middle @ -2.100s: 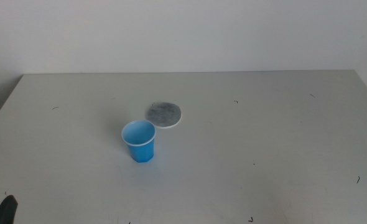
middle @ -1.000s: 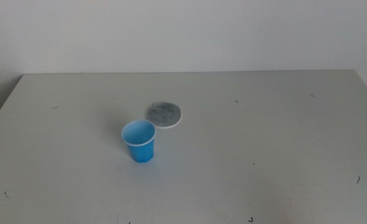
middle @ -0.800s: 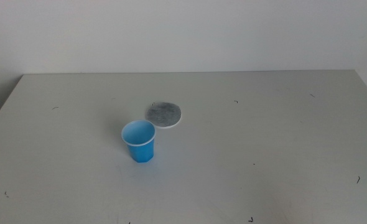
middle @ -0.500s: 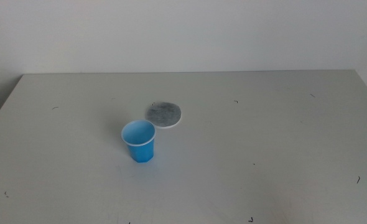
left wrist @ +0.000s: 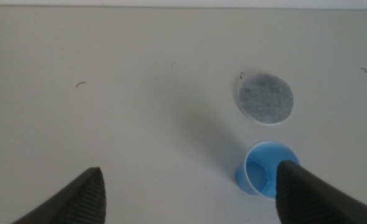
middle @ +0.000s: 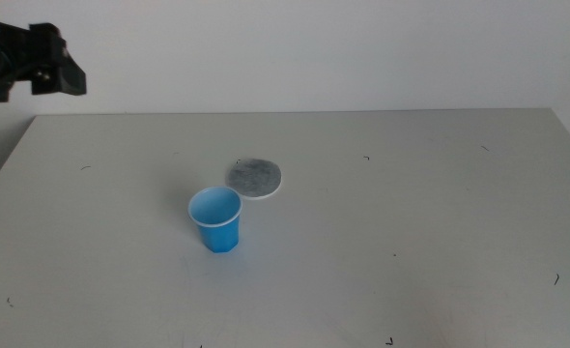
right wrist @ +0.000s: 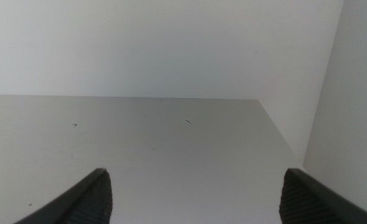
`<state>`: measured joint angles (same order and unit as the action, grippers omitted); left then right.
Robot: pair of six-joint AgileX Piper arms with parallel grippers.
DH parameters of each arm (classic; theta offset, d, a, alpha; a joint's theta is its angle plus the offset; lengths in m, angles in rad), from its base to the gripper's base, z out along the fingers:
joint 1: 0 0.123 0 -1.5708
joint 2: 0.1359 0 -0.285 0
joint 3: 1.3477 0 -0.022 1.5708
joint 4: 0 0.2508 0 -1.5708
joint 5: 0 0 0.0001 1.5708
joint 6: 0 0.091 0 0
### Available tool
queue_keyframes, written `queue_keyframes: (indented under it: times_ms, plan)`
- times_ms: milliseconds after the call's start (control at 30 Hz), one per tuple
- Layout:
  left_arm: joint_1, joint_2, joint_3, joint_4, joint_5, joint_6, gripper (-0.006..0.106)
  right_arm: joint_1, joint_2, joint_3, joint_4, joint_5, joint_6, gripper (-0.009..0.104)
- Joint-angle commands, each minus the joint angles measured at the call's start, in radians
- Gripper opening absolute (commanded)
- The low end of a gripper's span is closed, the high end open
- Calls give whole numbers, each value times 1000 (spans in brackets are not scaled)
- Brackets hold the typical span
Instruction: Place an empty cup on a cup mat.
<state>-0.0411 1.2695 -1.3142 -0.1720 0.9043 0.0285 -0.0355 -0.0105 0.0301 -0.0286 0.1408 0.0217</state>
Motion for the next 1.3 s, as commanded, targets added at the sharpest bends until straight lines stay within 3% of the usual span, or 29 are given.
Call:
queue_keyframes:
  times_ms: [0, 567, 1267]
  plan:
    - [-22, 19, -32, -24, -56, -3, 105, 0, -26, -8, -14, -75, -5, 94]
    - [-186, 287, -32, -30, -58, -13, 105, 0, -26, -8, -14, -75, -5, 94]
    - [-199, 543, -32, -95, -178, -4, 105, 0, -26, -8, -14, -75, -5, 94]
